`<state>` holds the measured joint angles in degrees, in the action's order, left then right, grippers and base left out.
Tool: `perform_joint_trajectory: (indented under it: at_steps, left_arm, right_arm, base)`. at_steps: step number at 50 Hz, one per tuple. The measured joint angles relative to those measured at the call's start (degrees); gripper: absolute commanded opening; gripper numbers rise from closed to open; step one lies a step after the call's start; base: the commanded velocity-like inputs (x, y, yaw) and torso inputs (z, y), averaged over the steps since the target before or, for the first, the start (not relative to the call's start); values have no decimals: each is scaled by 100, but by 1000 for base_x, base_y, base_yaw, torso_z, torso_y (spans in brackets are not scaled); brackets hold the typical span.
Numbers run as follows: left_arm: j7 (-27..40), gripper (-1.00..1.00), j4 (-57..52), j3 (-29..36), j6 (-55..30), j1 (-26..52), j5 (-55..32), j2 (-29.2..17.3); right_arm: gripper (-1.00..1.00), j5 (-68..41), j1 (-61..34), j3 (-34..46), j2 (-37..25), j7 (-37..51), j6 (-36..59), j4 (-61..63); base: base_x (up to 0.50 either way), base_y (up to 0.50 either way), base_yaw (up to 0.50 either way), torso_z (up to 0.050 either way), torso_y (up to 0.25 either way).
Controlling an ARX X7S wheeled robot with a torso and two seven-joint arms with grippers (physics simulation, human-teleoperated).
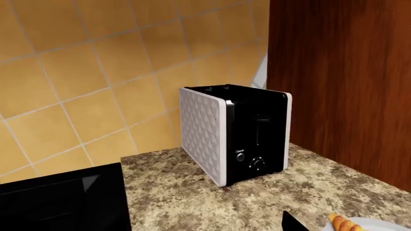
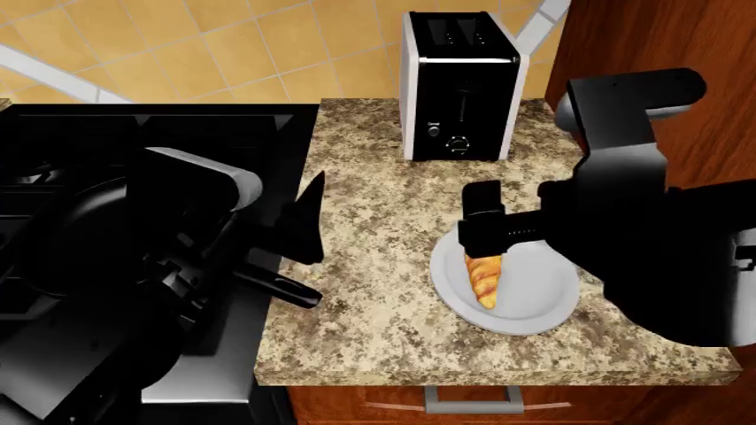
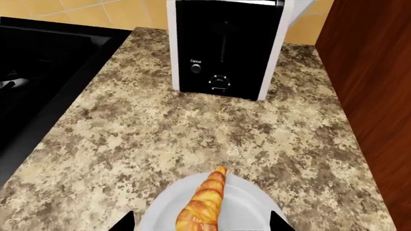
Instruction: Pick the croissant and place it on the pan. Then turn on the stove to warm the croissant.
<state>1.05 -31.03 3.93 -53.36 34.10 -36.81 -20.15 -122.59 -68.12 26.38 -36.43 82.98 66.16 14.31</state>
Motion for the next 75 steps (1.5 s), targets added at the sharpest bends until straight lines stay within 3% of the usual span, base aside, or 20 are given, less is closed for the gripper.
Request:
perform_joint_trajectory:
  at_steps: [75]
  left_arm:
    - [-180,100,92,194,478,123,8,-188]
  right_arm:
    - [100,1605,335,492,242,-2153,38,-1450]
  base:
    - [0,0,0,0,0]
